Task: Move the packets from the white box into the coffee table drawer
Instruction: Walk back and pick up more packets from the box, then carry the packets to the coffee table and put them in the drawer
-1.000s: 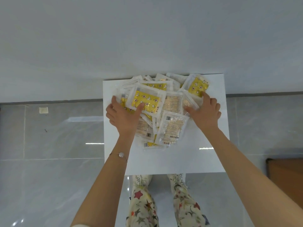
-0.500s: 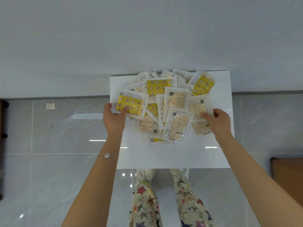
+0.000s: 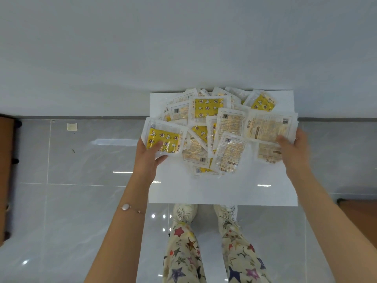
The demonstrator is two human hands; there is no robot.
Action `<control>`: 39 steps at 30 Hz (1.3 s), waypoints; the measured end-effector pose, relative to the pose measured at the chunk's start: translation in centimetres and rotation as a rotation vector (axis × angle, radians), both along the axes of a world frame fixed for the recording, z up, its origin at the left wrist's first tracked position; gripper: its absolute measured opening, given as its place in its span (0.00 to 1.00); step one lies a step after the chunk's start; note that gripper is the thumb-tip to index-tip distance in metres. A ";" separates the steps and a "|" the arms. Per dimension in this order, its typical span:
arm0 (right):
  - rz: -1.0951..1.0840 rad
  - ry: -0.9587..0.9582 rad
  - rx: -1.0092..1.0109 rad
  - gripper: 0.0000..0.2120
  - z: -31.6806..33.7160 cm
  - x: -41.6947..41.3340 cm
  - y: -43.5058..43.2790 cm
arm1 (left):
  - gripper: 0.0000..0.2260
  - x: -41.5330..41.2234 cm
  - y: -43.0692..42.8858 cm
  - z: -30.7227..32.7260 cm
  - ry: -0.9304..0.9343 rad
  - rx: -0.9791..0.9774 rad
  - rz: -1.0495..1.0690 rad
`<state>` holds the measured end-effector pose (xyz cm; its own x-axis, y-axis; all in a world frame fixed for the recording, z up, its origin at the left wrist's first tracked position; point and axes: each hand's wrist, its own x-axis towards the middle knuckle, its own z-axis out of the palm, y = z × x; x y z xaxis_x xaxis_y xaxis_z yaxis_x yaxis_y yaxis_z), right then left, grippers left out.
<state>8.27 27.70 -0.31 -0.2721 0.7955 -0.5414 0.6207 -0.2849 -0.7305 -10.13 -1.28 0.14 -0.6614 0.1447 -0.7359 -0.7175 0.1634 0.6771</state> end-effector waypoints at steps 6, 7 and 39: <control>-0.035 0.253 -0.143 0.12 5.6 -1.9 -0.9 | 0.18 0.3 -0.8 4.9 0.067 0.039 0.094; -0.007 0.261 -0.171 0.13 6.8 -2.3 -1.4 | 0.18 0.4 -0.9 6.1 0.087 0.037 0.102; 1.198 0.316 -0.338 0.20 42.3 -10.6 -46.0 | 0.20 21.4 -43.2 41.6 0.439 -0.025 1.101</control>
<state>-2.30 -18.31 41.95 -0.8716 -0.1973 -0.4488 0.4306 0.1294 -0.8932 11.26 -44.46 41.76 -0.6175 -0.6714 -0.4097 -0.1877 -0.3801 0.9057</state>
